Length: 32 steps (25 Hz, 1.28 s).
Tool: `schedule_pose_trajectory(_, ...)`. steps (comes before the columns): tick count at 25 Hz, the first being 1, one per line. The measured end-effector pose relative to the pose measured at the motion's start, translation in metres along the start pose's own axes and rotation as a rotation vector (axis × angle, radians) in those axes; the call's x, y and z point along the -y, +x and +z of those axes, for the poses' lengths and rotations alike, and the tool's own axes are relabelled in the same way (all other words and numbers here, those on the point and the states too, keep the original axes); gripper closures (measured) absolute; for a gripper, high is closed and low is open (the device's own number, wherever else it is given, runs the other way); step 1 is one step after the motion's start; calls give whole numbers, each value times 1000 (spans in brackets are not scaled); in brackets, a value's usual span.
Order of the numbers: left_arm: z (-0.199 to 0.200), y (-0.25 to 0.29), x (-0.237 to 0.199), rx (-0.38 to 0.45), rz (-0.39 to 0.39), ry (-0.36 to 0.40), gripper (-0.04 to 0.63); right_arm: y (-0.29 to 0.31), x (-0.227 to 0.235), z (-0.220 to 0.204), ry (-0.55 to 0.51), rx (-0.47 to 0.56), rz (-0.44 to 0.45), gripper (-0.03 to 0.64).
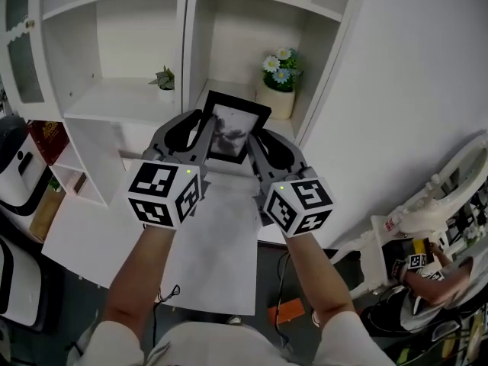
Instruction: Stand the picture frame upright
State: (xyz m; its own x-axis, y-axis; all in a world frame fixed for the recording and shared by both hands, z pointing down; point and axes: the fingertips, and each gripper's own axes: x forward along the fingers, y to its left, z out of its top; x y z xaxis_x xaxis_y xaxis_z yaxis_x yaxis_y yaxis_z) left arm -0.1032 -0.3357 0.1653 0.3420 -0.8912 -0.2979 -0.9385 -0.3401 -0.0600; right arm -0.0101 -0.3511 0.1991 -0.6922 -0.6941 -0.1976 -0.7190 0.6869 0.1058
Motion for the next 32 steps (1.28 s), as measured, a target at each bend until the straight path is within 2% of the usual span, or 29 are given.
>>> schedule_pose_trajectory(5,23,26,-12,28,54,34,508,26,15,25,-28,20,-18,523)
schedule_pose_trajectory(11,26,63,-26,3,109,63,508,60,45,39,-19,18,-61,520)
schedule_pose_trajectory(17,11,95,-41,-39,150,46,508,90,69,36,9,4,-107,512)
schedule_pose_trajectory(21,19,109,-38,-37,156,64,511,99,80,37,36,11,-126,502)
schedule_pose_trajectory(25,22,125,-37,-58,156,34,511,104,91,43,48,20,-140,491)
schedule_pose_trajectory(32,25,145,-46,-42,234,40,511,119,102,50,68,2,-165,480)
